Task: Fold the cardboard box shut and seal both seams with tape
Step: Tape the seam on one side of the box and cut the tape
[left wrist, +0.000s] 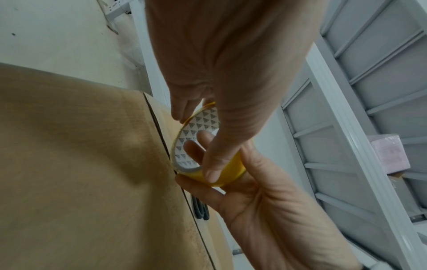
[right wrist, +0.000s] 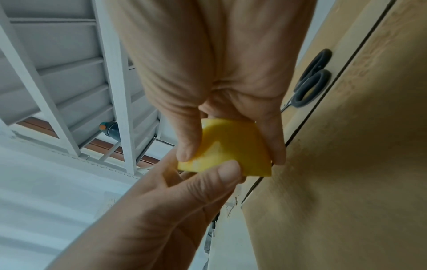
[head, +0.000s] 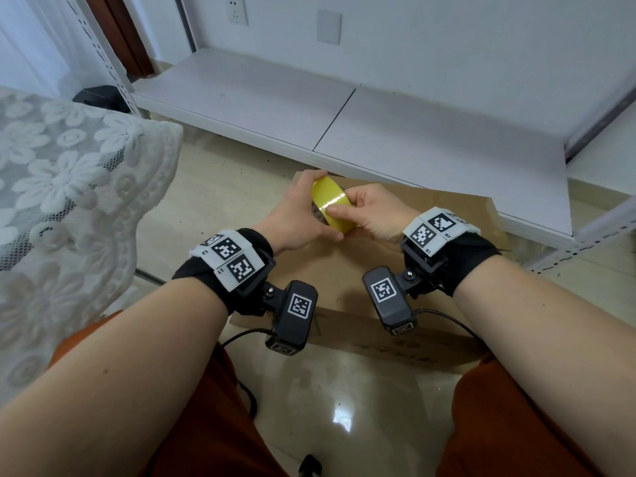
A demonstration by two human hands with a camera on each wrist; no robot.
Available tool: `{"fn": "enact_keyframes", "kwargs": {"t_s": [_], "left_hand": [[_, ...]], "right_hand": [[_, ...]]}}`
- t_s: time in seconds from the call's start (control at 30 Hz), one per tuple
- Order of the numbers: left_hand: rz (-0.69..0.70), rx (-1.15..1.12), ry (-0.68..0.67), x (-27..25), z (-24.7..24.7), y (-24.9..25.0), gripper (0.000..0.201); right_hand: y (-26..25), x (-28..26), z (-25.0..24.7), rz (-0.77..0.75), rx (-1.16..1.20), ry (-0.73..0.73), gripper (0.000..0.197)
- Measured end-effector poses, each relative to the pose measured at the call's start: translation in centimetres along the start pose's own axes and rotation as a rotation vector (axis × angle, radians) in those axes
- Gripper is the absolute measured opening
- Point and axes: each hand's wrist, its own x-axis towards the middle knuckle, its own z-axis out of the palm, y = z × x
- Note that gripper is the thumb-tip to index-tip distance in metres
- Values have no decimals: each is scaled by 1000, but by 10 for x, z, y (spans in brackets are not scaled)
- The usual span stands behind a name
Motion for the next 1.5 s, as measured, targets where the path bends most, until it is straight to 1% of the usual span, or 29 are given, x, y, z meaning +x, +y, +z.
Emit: {"fn": "enact_keyframes", "kwargs": {"t_s": [0.03,0.07,0.17,0.23,0.27,0.33,0.37,0.4,0.43,0.5,0.53,0.63,0.73,0.8,0.87,0.93,0.97,1.0,1.1,1.17,1.23,1.33,1.43,1.5], "left_hand": [[-6,-19,-4,0,-1,0,105],[-9,-36,-4,1,-2,0,105],[-24,-79,9,1,-3,-1,103],[-34,-76,43,1,-4,0,100],[-33,-68,62,1,-4,1,99],[-33,-62,98,1,-3,2,98],[-35,-58,114,1,-3,2,98],[-36,-50,124,1,-2,2,97],[-35,-42,125,1,-2,1,97],[-32,-39,106,0,0,0,95],[-26,-42,96,0,1,0,94],[-2,-46,74,0,3,-2,94],[4,-26,71,1,4,-4,96],[10,-3,79,2,5,-3,96],[24,23,94,2,7,-2,96],[38,66,99,3,10,-1,97],[41,92,90,3,11,-1,99],[39,104,72,2,13,-2,101],[32,84,35,0,13,-1,104],[37,20,30,1,10,0,103],[52,-44,13,3,3,1,100],[68,-83,3,1,0,3,98],[70,-38,43,-1,2,3,98],[79,33,73,-2,2,2,101]], "right_hand": [[0,-1,-2,-7,6,-13,20],[-1,-1,-4,-10,22,-42,10],[-2,-3,-9,-20,86,-94,17],[-3,-2,-7,-25,90,-57,13],[-2,-1,-5,-18,90,-20,15],[-1,3,0,-5,58,73,35],[1,5,1,-8,25,93,40],[2,6,2,-13,-5,94,38],[4,8,2,-15,-19,86,31],[6,9,1,-13,11,46,15],[5,8,0,-8,40,18,11],[4,6,-4,3,110,-81,9],[5,3,-8,28,156,-137,14],[4,2,-10,45,163,-127,14],[4,2,-8,55,149,-83,9],[9,3,-7,59,119,-5,25],[12,2,-6,53,102,21,28],[15,2,-6,47,85,40,27],[18,-1,-9,12,55,35,20],[13,-5,-10,-35,47,24,11],[8,-7,-10,-72,66,11,13],[8,-10,-8,-97,83,15,19],[11,-11,-4,-68,154,41,23],[10,-10,-4,-32,248,21,23]]}}
